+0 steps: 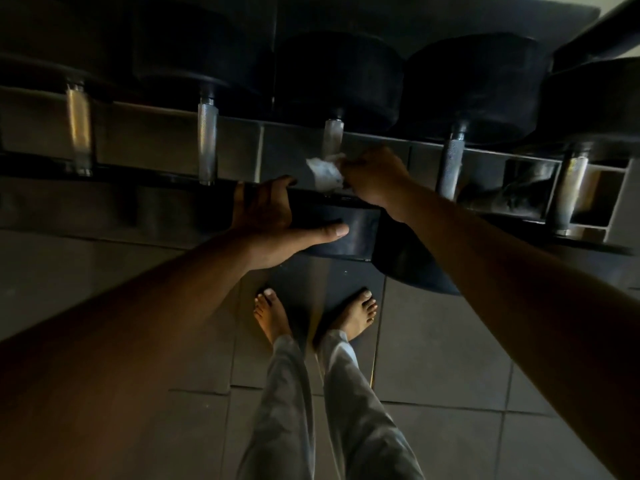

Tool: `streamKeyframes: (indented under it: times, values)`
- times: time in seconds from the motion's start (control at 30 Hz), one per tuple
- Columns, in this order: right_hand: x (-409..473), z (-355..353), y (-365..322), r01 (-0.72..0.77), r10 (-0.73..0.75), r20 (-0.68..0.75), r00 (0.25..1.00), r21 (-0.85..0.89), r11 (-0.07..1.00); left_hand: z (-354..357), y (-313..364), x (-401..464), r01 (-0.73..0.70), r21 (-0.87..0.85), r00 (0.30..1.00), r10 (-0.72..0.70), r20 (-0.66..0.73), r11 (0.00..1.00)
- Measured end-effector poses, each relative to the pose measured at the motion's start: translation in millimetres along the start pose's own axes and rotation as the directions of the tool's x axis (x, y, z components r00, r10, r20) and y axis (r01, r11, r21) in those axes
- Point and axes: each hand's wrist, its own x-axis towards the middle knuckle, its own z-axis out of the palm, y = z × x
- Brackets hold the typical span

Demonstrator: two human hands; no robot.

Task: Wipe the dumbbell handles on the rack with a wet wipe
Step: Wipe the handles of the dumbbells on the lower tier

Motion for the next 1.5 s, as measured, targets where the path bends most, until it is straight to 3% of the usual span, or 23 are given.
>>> streamKeyframes:
  times: [0.07,0.13,0.23,0.43,0.57,0.63,0.87,1.0,1.13,1.3,1.37,1.5]
  values:
    - [-0.3,8.9,-1.2,-0.054,0.050,0.026,0.998,0.206,0.977,-0.9,1.6,-1.6,-0.003,-0.001,1.000,0.003,0.005,1.000]
    - [-2.6,14.0,-2.3,-0.026,0.023,0.015,1.000,0.236,0.971,-0.8,1.0,-1.6,0.006,0.000,1.000,-0.006,0.004,1.000]
    - [-5.7,11.6,0.3,0.017,-0.012,-0.040,0.999,0.129,0.991,1.6,-0.5,-0.1,0.016,-0.005,1.000,-0.015,0.013,1.000]
    - [-21.6,1.1,9.4,0.233,-0.224,-0.163,0.961,0.035,0.972,0.0,-1.0,-1.5,0.006,-0.008,1.000,-0.006,0.016,1.000]
    - [-19.8,-17.8,1.2,0.396,-0.405,0.006,0.914,-0.233,0.888,1.0,-1.9,-0.3,0.000,-0.010,1.000,0.000,0.013,1.000]
    - [-15.5,-21.0,-3.6,0.447,-0.440,0.087,0.894,-0.265,0.854,2.0,-3.8,1.1,-0.006,-0.020,1.000,0.006,0.013,1.000]
    - [9.0,-8.3,-1.4,0.598,-0.602,0.093,0.793,-0.308,0.741,3.7,-8.4,1.6,-0.021,-0.019,1.000,0.021,0.004,1.000]
    - [9.4,-9.9,3.1,0.579,-0.565,0.178,0.805,-0.440,0.686,1.4,-4.8,-2.4,-0.021,-0.037,1.000,0.021,0.009,0.999]
    - [10.4,-13.1,-6.2,0.571,-0.564,0.245,0.789,-0.632,0.524,2.2,-7.2,-1.4,-0.030,-0.056,1.000,0.030,0.001,0.998]
    - [13.8,-5.9,-27.8,0.617,-0.601,0.372,0.708,-0.740,0.269,1.0,-7.7,-3.1,-0.051,-0.051,0.999,0.052,0.000,0.997]
    - [16.3,-2.3,-40.8,0.626,-0.541,0.445,0.714,-0.751,0.209,0.4,-6.1,-4.1,-0.058,-0.058,0.998,0.058,-0.002,0.997]
    - [23.5,2.9,-50.6,0.614,-0.432,0.477,0.766,-0.742,0.269,-2.4,-3.7,-7.0,-0.067,-0.042,0.998,0.067,-0.003,0.997]
